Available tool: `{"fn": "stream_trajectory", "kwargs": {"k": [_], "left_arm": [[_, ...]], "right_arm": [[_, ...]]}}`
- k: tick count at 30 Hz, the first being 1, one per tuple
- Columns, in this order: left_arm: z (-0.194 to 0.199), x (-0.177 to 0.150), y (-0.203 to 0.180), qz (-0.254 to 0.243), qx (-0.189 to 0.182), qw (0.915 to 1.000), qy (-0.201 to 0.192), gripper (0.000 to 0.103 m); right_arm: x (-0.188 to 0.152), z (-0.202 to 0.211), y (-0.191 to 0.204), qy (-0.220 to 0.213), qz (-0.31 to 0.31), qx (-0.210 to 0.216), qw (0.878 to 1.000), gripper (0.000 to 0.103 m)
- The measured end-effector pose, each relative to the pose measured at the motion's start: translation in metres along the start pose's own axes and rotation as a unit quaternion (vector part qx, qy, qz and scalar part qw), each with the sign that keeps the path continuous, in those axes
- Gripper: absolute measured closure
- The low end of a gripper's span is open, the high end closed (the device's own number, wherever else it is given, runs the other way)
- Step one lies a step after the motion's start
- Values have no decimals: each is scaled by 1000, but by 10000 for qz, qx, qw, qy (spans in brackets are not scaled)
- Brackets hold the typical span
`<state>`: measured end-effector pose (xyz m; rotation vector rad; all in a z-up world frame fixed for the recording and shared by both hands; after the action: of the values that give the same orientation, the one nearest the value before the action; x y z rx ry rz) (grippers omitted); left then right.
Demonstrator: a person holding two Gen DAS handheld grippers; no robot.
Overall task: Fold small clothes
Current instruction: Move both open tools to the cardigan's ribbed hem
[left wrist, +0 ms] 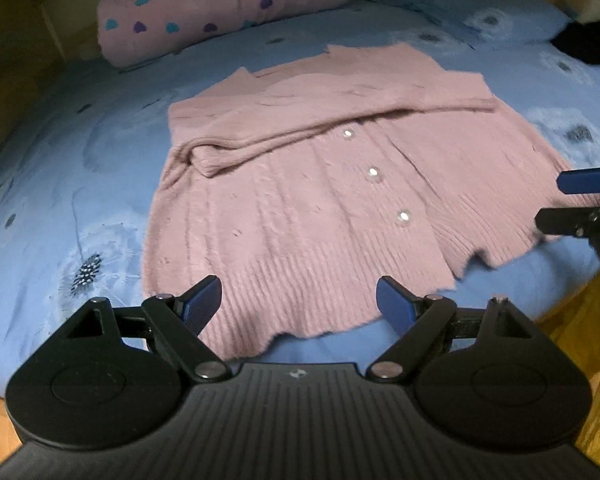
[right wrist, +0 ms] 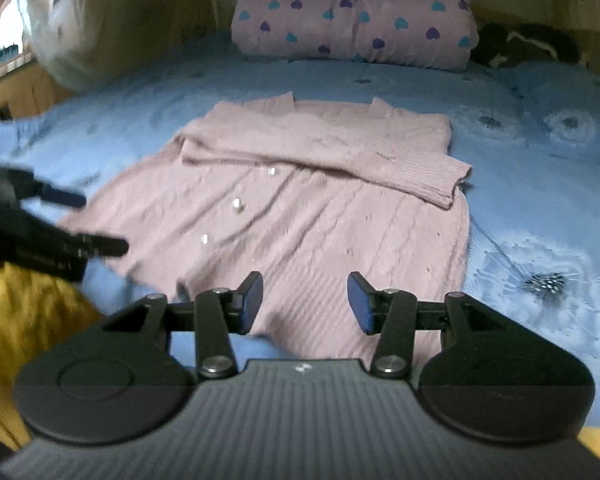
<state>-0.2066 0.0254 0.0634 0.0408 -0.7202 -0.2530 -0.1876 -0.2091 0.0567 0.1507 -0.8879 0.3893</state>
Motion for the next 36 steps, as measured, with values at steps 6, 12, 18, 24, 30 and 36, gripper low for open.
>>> {"fn": "stream_trajectory", "kwargs": {"k": [6,12,18,24,30,36], "left_arm": [[-9,-14,-2,-310,409,9985,200,15],[-22,-20,6,-610,711,9955,107,15],[-40,-11,14,-528,780,9955,33,11],[-47,-11,21,-327,709,9968,-168,10],[-58,-4,26,-38,637,9978,-149,10],[-60,-3,35,422,490,9979,-72,10]], "right_arm": [[-14,-5,22,241,672,60,9974,54],[-18,-20,28,320,746,-126,9966,48],[-14,-31,37,262,1249,-991,9869,41],[-14,-44,30,227,1187,-1445,9821,39],[-13,-50,22,174,979,-1533,9832,39],[-18,-48,23,54,902,-1579,9833,39]]}}
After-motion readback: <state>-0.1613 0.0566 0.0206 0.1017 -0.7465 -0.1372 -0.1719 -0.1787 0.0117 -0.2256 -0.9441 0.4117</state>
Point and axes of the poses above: each gripper's, at about its wrist camera, not at the fingertips, and z roughly against the way its jaws point, y to its left, x to its top, the point moved 1 cm from there along -z, roughly the way its jaws point, and after that the axes turned 7 degrees about z, right-handed, at the moved point
